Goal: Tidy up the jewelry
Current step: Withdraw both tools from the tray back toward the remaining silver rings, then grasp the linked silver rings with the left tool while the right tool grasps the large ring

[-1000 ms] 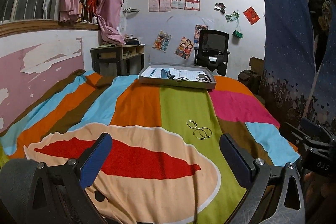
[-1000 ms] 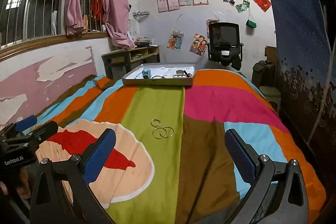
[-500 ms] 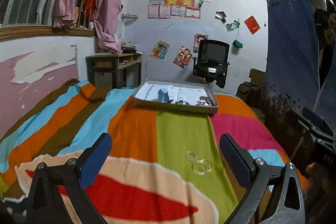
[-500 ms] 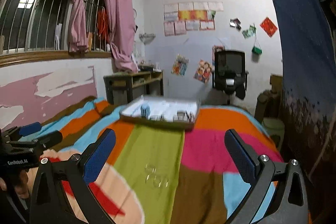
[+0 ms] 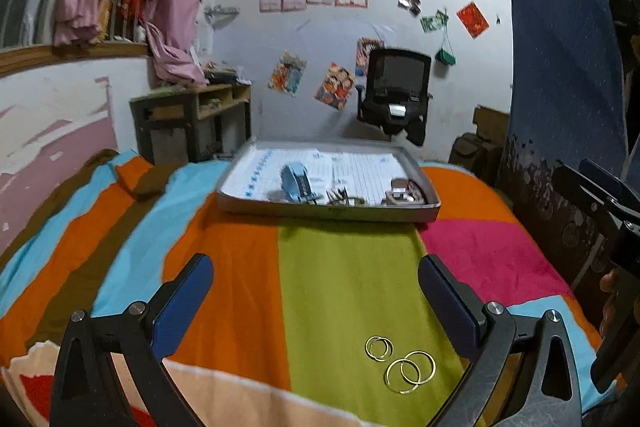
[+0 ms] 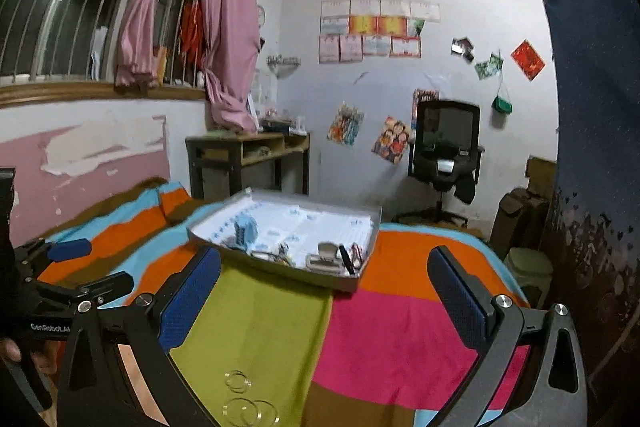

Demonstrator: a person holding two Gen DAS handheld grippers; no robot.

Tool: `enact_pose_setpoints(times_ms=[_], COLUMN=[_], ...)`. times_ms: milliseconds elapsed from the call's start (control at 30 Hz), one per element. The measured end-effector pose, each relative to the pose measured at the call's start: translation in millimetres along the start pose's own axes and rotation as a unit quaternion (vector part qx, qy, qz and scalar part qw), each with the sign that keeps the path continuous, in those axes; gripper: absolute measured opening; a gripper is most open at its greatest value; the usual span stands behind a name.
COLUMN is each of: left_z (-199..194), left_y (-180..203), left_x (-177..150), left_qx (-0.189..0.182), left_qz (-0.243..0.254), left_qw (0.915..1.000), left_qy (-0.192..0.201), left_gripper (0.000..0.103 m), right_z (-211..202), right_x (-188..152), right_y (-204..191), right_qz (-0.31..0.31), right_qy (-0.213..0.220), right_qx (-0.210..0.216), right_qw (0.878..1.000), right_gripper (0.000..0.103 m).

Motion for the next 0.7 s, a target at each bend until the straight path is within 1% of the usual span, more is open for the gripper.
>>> enact_pose_setpoints(times_ms=[133,233,333,367,400,433,467,500,567,600,633,667,700], left_z=[39.7,63.1,76.4,80.1,84.1,87.0,90.4,94.5,100.5,102.9,104.6,106.4,107.9], left_y=[5.4,12.5,16.1,16.7,18.1,18.9,21.1,23.9,30.9,35.6,39.5,44.3,47.1], left_x=[-15.6,-34.6,-52.1,-58.7,-66.2,-70.5,-75.5,-78.1,-84.8,-88.4,-91.9,-97.9,-102.0], left_qx=[-0.021,-0.042,-0.065,-0.073,-0.084,-0.093,-0.106,-0.116,-0.135,-0.147,-0.157,-0.17,-0.177], left_qz=[0.006,0.014,0.018,0.019,0.019,0.018,0.018,0.019,0.024,0.028,0.031,0.036,0.039], left_qw=[0.9992,0.9968,0.9934,0.9917,0.9893,0.9874,0.9847,0.9823,0.9777,0.9744,0.9715,0.9669,0.9641], left_qy=[-0.034,-0.067,-0.093,-0.104,-0.118,-0.127,-0.138,-0.146,-0.159,-0.167,-0.175,-0.186,-0.194], left_gripper=[0.103,0.103,0.103,0.101,0.098,0.089,0.084,0.082,0.07,0.067,0.062,0.056,0.052], right_z=[30.4,49.5,63.2,68.4,70.8,74.2,77.9,82.9,90.0,91.7,93.0,94.2,94.3], right_x=[-26.5,-52.3,-81.8,-94.5,-103.9,-114.2,-122.5,-134.0,-152.5,-159.6,-165.7,-174.5,-181.9], right_y=[3.9,2.9,-0.9,-6.0,-10.3,-14.0,-17.4,-22.7,-32.2,-36.7,-41.3,-46.8,-50.9], right_qz=[-0.005,-0.011,-0.017,-0.025,-0.029,-0.034,-0.037,-0.041,-0.048,-0.049,-0.05,-0.052,-0.056], right_qy=[-0.035,-0.068,-0.106,-0.126,-0.138,-0.152,-0.162,-0.182,-0.212,-0.223,-0.234,-0.25,-0.262], right_qx=[0.011,0.031,0.058,0.075,0.085,0.098,0.107,0.119,0.142,0.153,0.164,0.175,0.182], right_qw=[0.999,0.997,0.992,0.989,0.986,0.983,0.98,0.975,0.966,0.962,0.957,0.951,0.946], right_gripper=[0.102,0.102,0.101,0.099,0.097,0.089,0.078,0.074,0.064,0.06,0.053,0.049,0.048])
Point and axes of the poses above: each gripper's, at about its wrist camera, not at the fingertips, and z roughly the way its jaws point, y to its right, x to its top, the point moved 10 cm from there along z, roughly the way its jaws point
